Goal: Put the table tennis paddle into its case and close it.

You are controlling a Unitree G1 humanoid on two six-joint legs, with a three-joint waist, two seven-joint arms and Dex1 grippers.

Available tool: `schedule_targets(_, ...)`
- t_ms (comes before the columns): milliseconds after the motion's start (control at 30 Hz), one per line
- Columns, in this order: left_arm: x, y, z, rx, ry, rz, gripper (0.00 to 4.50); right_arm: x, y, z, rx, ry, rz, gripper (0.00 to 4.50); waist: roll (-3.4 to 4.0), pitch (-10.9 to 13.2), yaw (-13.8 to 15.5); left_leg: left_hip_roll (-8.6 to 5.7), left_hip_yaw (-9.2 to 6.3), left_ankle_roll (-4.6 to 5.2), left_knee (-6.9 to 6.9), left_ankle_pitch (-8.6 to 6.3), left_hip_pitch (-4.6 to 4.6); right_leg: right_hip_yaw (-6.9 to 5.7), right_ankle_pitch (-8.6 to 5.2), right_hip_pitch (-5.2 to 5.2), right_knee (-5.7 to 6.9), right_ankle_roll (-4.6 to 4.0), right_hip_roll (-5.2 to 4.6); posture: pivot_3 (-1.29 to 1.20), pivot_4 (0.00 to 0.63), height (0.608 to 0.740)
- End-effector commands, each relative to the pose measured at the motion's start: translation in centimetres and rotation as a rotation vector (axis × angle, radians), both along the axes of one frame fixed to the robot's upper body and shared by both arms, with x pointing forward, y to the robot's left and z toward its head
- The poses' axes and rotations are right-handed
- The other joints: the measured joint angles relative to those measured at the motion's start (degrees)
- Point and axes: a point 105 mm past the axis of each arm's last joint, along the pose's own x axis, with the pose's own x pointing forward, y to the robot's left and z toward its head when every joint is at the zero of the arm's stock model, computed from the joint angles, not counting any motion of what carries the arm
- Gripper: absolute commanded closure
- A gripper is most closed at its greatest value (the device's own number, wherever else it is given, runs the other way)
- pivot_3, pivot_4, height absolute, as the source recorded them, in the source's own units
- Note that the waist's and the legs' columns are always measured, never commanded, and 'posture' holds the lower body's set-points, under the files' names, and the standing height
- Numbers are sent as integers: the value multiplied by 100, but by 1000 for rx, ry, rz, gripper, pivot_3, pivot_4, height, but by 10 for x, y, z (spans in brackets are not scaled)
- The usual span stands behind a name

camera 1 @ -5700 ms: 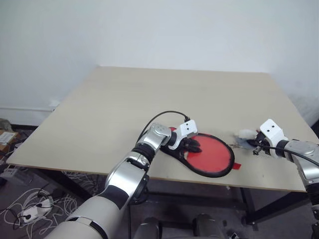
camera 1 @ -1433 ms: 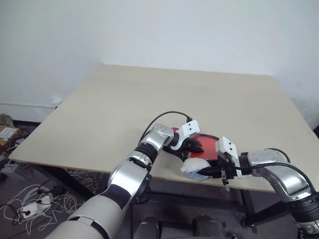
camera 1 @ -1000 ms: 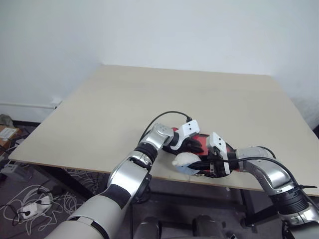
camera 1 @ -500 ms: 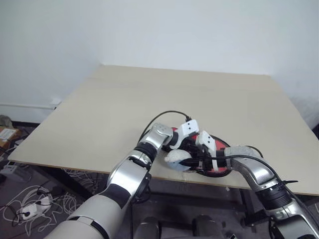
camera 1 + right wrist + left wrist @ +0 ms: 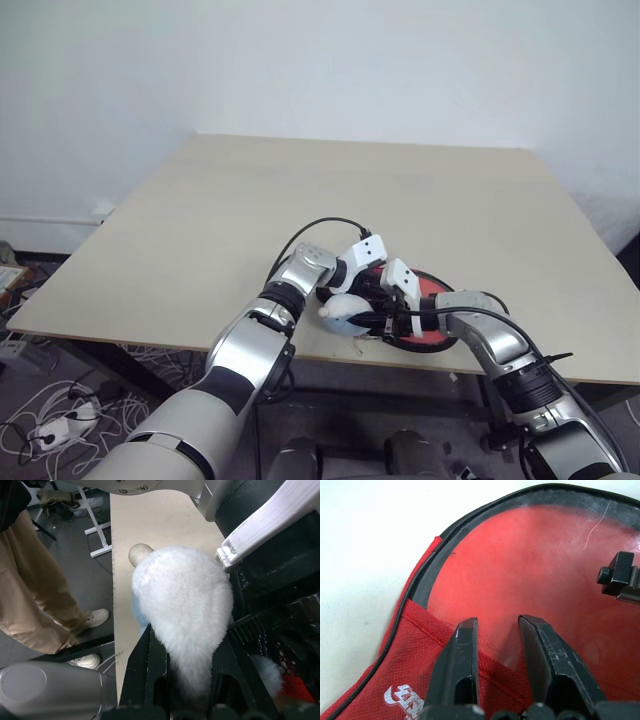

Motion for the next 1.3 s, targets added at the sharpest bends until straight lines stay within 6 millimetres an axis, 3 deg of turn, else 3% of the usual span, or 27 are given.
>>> schedule_targets(33, -4, -3, -5, 9, 33, -2, 3229, 18, -2, 9, -8, -71, -69, 3977, 0, 0, -20, 0, 0, 0, 0, 0, 1, 1, 0, -1, 5, -1, 0, 0, 0, 740)
schedule_targets(267, 0, 0, 3, -27, 42, 10, 3229, 17, -2, 7, -5, -67, -69, 3977, 1, 1, -53, 0, -2, 0, 1, 0, -1, -1, -1, -20, 35, -2, 0, 0, 0, 740)
schedule_targets(367, 0, 1, 2, -27, 45, 12, 2719, 18, -2, 7, -4, -68, -69, 3984, 1, 1, -71, -1, -1, 0, 1, 0, -2, 0, -1, -19, 35, -2, 0, 0, 0, 740)
schedule_targets(567, 4, 1, 3, -33, 14, 40, 1102, 19, -2, 7, -3, -69, -72, 3984, 1, 1, -76, -2, -1, 1, 1, 0, -3, 1, -1, -18, 34, -2, -1, 0, 0, 740)
schedule_targets(1033, 21, 7, 16, -86, -38, 154, 1102, 21, -3, 2, -15, -64, -82, 3984, 4, 3, -85, -4, -1, 0, 1, 0, -11, 1, -1, -25, 34, -2, -2, 0, 0, 740)
schedule_targets(1300, 32, 16, 34, -160, -48, 209, 1102, 23, -4, 1, -19, -63, -91, 3984, 5, 4, -85, -4, -2, 0, 1, 0, -15, 1, -1, -29, 34, -2, -2, 0, 0, 740)
